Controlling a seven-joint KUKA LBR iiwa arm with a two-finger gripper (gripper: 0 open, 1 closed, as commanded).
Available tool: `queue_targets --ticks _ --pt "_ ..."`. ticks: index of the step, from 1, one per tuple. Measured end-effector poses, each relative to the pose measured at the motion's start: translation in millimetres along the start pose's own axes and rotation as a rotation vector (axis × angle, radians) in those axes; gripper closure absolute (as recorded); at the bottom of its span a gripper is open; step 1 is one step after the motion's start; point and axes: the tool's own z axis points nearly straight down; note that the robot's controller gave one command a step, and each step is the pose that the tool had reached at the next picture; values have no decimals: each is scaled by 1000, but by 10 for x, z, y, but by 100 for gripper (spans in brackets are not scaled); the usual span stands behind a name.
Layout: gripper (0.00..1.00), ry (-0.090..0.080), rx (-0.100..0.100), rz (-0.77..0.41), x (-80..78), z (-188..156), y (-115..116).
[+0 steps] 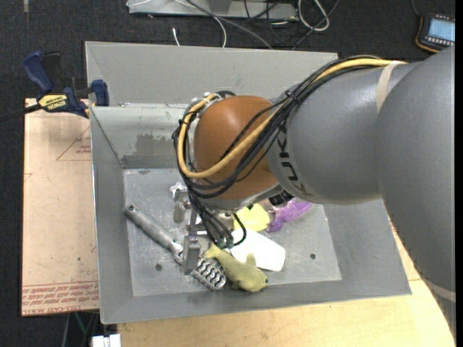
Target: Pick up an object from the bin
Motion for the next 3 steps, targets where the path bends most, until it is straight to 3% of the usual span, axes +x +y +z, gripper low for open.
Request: queue_targets --ticks 1,2,3 --pt "0 -8 -1 5 -23 -42 -11" --pt "0 -15 -4 87 189 925 -437" --pt "0 -29 -10 68 212 916 -247"
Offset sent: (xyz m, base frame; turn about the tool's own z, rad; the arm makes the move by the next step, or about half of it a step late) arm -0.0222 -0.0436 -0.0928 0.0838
